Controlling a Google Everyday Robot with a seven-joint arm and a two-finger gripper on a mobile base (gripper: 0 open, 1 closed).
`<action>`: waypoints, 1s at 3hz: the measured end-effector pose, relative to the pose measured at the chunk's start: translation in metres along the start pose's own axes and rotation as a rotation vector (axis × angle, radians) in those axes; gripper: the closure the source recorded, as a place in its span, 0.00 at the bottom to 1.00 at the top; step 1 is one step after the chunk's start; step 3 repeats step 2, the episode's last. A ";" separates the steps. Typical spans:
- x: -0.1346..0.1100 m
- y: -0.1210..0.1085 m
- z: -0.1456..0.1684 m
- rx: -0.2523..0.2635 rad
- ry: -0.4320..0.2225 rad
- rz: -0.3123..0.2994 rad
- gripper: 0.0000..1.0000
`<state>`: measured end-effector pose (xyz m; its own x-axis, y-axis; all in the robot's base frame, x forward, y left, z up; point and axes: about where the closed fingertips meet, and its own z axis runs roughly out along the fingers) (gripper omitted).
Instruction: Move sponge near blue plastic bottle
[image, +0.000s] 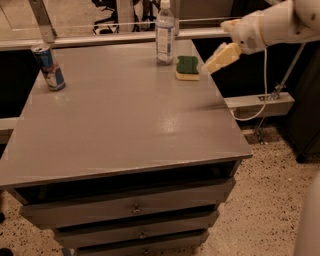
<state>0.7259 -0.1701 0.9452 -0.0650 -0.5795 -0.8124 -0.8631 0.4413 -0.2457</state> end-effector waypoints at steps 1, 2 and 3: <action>0.015 0.005 -0.020 0.014 -0.021 0.022 0.00; 0.014 0.005 -0.019 0.013 -0.020 0.021 0.00; 0.014 0.005 -0.019 0.013 -0.020 0.021 0.00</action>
Offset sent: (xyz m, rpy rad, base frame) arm -0.0165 -0.0197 -0.0025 0.0301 -0.0030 -0.0162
